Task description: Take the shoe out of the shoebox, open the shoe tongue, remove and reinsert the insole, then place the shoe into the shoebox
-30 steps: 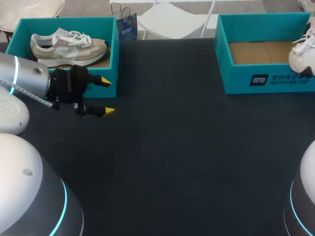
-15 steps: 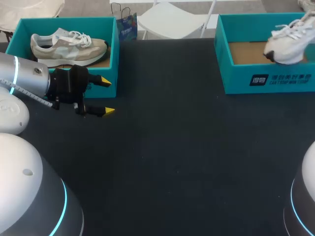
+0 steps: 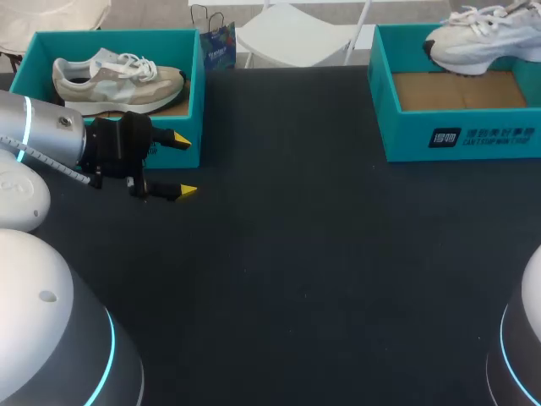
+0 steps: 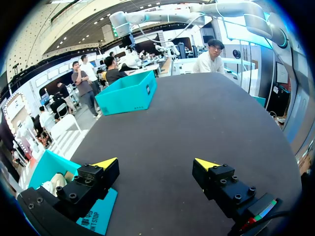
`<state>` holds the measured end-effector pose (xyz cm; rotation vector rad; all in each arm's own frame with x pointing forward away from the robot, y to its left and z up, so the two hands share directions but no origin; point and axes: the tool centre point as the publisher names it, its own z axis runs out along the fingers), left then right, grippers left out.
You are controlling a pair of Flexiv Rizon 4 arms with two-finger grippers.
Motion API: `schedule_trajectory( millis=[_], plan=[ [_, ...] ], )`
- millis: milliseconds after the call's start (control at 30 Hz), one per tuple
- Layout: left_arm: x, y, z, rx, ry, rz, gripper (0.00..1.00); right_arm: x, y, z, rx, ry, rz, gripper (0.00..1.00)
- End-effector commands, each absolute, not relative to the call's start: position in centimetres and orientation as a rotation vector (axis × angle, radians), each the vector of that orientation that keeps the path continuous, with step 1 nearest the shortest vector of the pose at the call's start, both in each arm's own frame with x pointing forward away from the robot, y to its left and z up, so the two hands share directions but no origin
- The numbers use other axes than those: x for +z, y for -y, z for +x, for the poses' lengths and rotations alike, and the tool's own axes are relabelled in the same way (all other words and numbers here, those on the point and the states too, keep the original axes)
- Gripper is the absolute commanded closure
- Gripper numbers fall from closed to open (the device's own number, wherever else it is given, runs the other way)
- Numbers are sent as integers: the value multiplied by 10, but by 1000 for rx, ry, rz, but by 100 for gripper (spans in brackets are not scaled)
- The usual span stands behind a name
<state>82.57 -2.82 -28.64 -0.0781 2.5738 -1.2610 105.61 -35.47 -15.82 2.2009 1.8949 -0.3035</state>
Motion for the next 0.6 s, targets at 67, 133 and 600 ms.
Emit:
schedule_trajectory(
  millis=[67, 133, 600],
  plan=[
    [-286, 28, 826, -1257, -2576, -78, 0, -156, 355, 1059, -310, -1901, 2203, 100],
    [-286, 28, 826, -1257, -2576, -78, 0, -161, 348, 1056, -266, -1884, 2238, 100],
    [-286, 28, 826, -1257, -2576, -78, 0, -206, 346, 1070, -223, -1627, 2310, 100]
  ],
)
